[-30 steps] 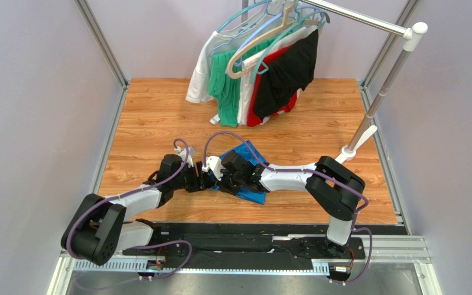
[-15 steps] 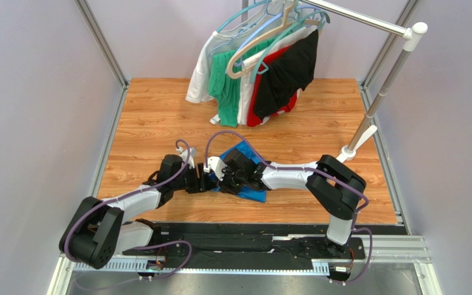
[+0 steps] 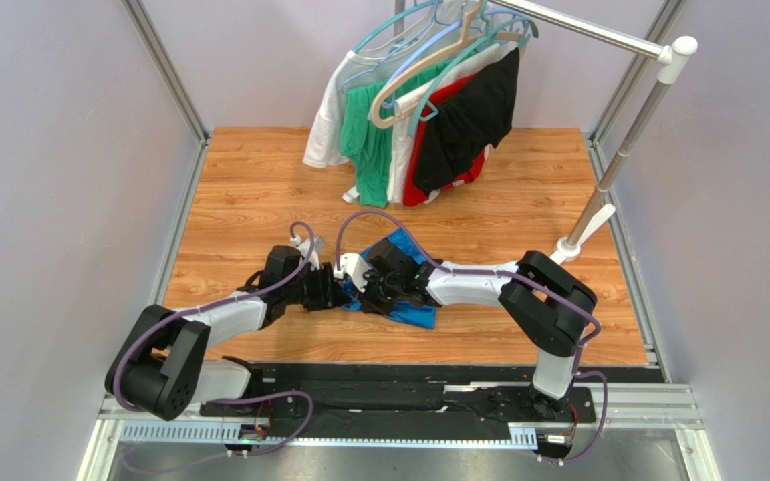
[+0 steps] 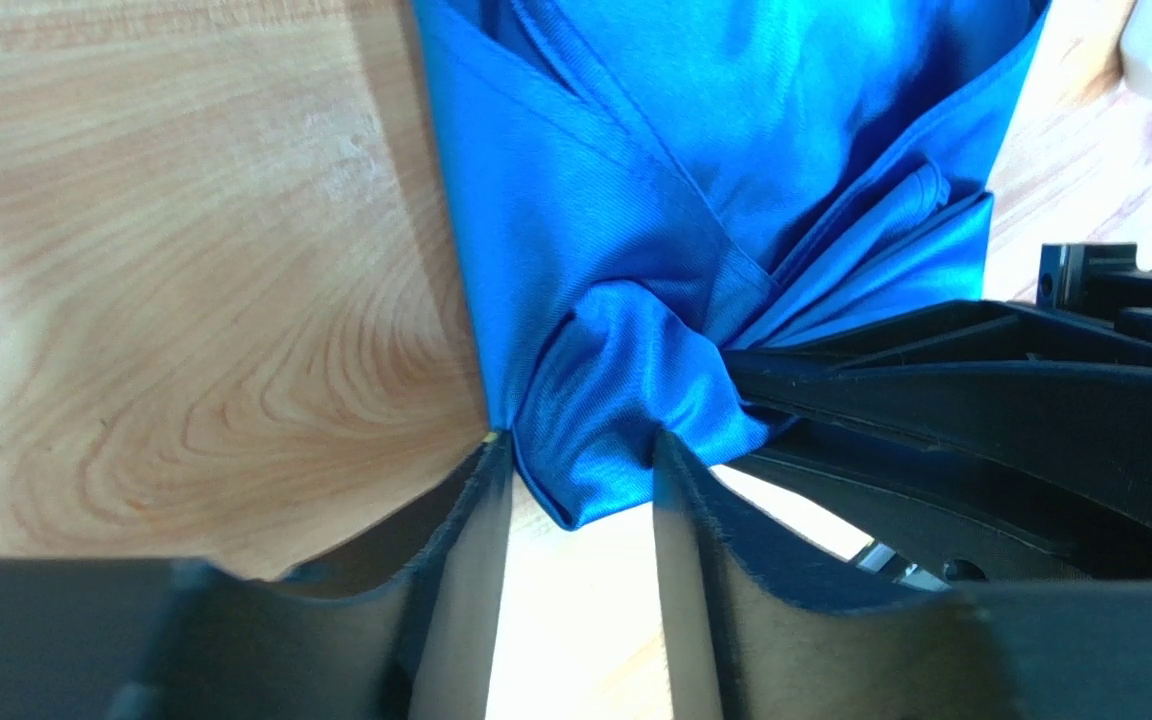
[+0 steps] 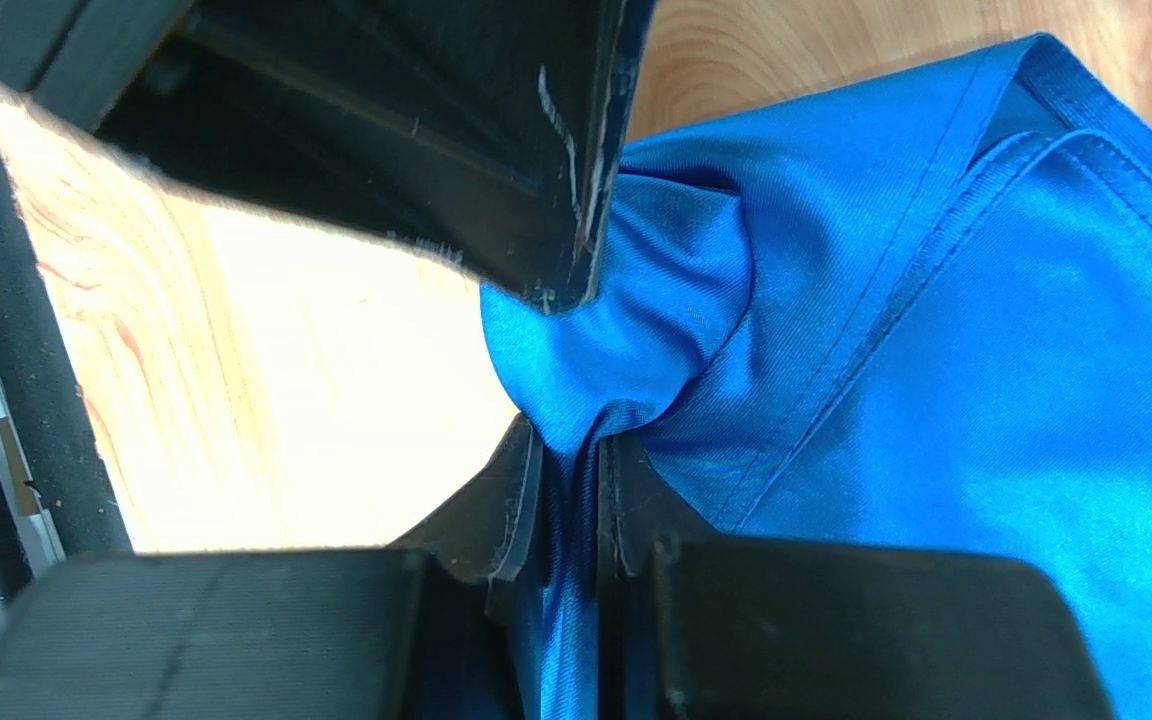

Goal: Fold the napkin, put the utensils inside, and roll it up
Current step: Roll the napkin with the utensil

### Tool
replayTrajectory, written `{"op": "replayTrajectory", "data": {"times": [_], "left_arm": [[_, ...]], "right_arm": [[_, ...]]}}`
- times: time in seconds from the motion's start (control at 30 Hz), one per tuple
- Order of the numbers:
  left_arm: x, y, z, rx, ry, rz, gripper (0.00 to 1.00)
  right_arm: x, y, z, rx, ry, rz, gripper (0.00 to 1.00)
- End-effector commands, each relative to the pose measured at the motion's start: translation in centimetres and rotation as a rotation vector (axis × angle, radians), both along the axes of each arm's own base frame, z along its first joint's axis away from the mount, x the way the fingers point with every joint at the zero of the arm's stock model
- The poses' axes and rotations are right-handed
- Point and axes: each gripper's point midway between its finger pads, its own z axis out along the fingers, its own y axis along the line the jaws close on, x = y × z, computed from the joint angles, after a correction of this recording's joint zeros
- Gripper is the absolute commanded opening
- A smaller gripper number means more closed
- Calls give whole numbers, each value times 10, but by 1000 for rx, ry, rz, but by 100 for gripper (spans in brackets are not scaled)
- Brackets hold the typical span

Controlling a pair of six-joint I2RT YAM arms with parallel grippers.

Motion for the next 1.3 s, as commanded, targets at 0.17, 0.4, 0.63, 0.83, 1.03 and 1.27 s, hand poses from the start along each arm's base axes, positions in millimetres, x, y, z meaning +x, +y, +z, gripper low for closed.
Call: {"op": "replayTrajectory", "data": {"times": [0.17, 0.4, 0.63, 0.83, 1.03, 1.27], "left_arm": [[3, -7, -12, 2, 31, -27, 26], [2, -7, -19, 19, 80, -22, 15], [9, -6, -19, 60, 103, -19, 14], [17, -1, -19, 121, 105, -26, 13], [13, 2, -19, 130, 123, -23, 13], [14, 1, -17, 128, 118, -30, 13]], "right_arm": [[-23, 1, -15, -32, 81, 32, 13], [-14, -2, -2, -26, 57, -41, 62], [-2, -36, 32, -62, -40, -191, 79], [3, -93, 7, -176, -106, -358, 79], [8, -105, 4, -163, -113, -420, 78], [11, -102, -9, -189, -87, -393, 71]]}}
